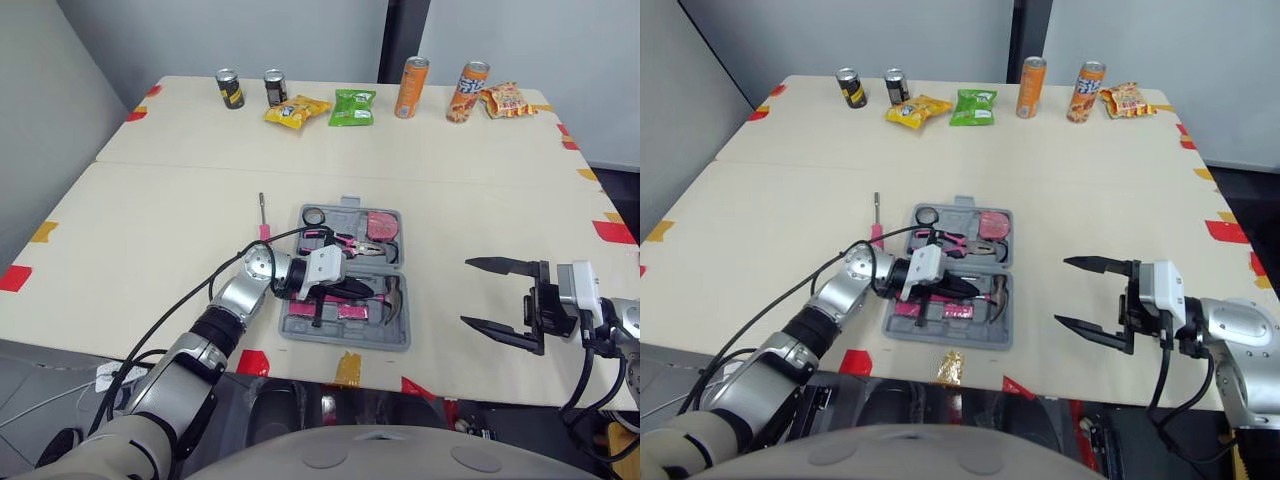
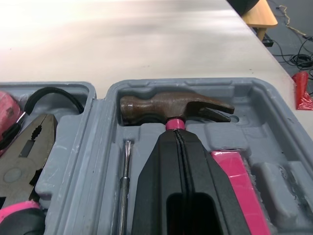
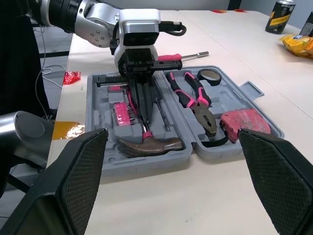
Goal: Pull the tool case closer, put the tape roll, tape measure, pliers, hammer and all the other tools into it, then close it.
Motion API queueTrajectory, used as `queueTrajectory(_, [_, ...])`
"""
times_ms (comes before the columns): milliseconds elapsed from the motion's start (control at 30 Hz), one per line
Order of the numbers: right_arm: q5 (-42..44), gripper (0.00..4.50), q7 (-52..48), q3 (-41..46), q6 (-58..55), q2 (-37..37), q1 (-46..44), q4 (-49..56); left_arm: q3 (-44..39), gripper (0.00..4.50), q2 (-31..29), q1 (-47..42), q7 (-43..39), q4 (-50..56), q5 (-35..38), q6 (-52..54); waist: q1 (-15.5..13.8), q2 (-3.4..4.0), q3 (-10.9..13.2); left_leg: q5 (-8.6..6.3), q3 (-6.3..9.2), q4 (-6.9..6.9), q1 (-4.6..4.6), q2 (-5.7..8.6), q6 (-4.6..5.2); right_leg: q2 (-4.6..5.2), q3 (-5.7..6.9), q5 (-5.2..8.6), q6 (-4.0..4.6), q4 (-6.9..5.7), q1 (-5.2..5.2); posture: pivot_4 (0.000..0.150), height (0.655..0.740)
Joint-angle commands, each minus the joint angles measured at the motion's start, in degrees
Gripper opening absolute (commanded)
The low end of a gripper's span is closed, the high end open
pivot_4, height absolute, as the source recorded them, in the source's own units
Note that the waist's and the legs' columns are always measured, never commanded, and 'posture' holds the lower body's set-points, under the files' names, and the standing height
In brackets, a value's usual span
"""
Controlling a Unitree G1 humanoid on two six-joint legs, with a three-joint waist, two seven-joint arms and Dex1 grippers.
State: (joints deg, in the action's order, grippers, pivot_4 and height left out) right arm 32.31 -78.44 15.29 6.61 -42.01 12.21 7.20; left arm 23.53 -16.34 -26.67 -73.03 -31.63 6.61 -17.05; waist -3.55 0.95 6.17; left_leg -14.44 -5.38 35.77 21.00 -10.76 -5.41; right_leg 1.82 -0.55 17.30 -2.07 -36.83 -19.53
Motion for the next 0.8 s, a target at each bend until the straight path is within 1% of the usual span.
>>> queueTrajectory(33, [1.2,4.5,-0.3,1.7,0.0,-0.9,0.0,0.7,-0.5,0.03,-0.9,1.8,-0.1,-6.1,-1.8,-1.1,0.3,0.09,-0.2,0.0,0.0,0.0,0.0,0.0,0.01,0.0,0.0,0.0,0.0,0.0,0.0,0.15,0.7385])
queueTrajectory(200, [1.2,4.5,-0.4,1.8,-0.2,-0.8,0.0,0.8,-1.4,0.03,-0.6,1.6,-0.4,-8.1,-1.4,-2.6,1.0,0.31,-0.6,-0.04,0.02,-0.01,-0.05,0.0,0.16,0.01,0.03,0.0,0.0,0.02,0.05,0.15,0.7385])
queueTrajectory(267, [1.2,4.5,-0.3,1.6,-0.2,-0.7,-0.1,0.8,-2.9,0.03,-0.3,1.1,-0.6,-5.5,0.6,-2.0,1.2,0.41,-0.7,-0.14,0.03,-0.01,-0.06,0.0,0.35,0.02,0.04,0.0,0.0,0.01,0.06,0.15,0.7385])
queueTrajectory(333, [1.1,4.5,-0.2,1.4,-0.2,-0.5,-0.2,0.8,-4.5,0.03,-0.2,0.8,-0.4,-0.9,3.0,0.2,1.3,0.48,-0.7,-0.15,0.04,-0.01,-0.06,0.01,0.4,0.02,0.05,0.0,0.0,0.0,0.05,0.15,0.7385])
queueTrajectory(367, [1.1,4.5,-0.2,1.4,-0.2,-0.4,-0.2,0.7,-5.1,0.03,-0.4,0.9,-0.5,1.7,4.1,1.4,1.3,0.4,-0.6,-0.15,0.05,-0.01,-0.05,0.0,0.41,0.01,0.07,0.01,0.02,-0.01,0.04,0.15,0.7385])
queueTrajectory(533, [1.7,4.5,1.0,1.0,-0.6,1.3,-0.5,0.1,-9.3,0.03,-2.9,2.4,1.5,20.0,11.6,13.3,1.0,0.26,-0.2,-0.15,0.16,0.01,0.13,0.0,0.41,0.05,0.2,0.02,0.03,0.0,-0.02,0.15,0.7385])
queueTrajectory(667, [1.9,4.5,2.1,0.9,-0.9,2.8,-0.1,-0.2,-14.5,0.03,-6.2,3.4,6.2,31.4,16.6,23.3,0.8,0.23,-0.2,-0.15,0.18,-0.01,0.16,0.03,0.41,0.09,0.25,0.04,0.07,0.09,-0.03,0.15,0.7385])
queueTrajectory(800, [2.0,4.5,3.6,1.9,-0.5,5.0,0.9,-2.6,-24.4,0.03,-11.0,6.5,13.8,38.4,22.1,32.4,1.3,0.23,-0.1,-0.14,0.19,-0.05,0.13,0.01,0.4,0.05,0.27,0.06,0.11,0.11,-0.03,0.15,0.7385])
